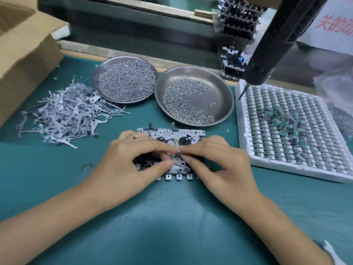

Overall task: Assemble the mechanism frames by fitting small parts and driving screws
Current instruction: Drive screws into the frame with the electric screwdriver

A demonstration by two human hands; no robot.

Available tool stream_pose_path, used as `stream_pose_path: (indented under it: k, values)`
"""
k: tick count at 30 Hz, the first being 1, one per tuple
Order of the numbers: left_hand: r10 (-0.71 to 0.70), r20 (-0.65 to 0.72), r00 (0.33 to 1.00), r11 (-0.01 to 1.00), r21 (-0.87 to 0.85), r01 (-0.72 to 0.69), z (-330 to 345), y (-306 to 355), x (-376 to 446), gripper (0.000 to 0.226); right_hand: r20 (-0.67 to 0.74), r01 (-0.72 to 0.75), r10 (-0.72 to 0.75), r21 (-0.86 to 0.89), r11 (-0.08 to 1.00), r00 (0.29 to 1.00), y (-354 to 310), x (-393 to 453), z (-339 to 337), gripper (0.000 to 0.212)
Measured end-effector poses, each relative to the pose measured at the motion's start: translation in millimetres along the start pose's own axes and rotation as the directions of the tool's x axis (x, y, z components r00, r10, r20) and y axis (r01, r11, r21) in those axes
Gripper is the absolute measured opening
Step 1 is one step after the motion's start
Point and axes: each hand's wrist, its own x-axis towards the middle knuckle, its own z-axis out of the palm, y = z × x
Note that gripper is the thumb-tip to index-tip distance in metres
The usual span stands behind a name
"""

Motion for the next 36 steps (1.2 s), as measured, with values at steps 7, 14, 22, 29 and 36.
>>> stream_pose_path:
  k: [7, 14, 22, 29, 36]
  values:
    - [-0.062, 0.004, 0.998, 0.998, 0.008, 0.062, -4, 5, 1, 0.016, 0.061, 0.110, -0.108, -0.023, 0.994, 0.992, -1, -2, -1, 0.015]
    - [-0.107, -0.004, 0.994, 0.994, 0.033, 0.107, -3, 7, 2, 0.011, 0.200, 0.288, -0.249, -0.200, 0.936, 0.948, 0, -2, -8, 0.020]
    - [-0.221, 0.026, 0.975, 0.970, -0.096, 0.223, -6, 5, 1, 0.020, 0.157, 0.288, -0.259, -0.205, 0.935, 0.953, 0, -6, -2, 0.018]
    - [-0.202, 0.044, 0.978, 0.974, -0.099, 0.206, -4, 8, 0, 0.013, -0.022, 0.104, -0.108, -0.143, 0.984, 0.994, -5, -13, 7, 0.015]
    - [-0.244, 0.049, 0.969, 0.958, -0.144, 0.248, 0, 9, 0, 0.014, -0.109, 0.059, -0.074, -0.137, 0.989, 0.991, -6, -16, 14, 0.021]
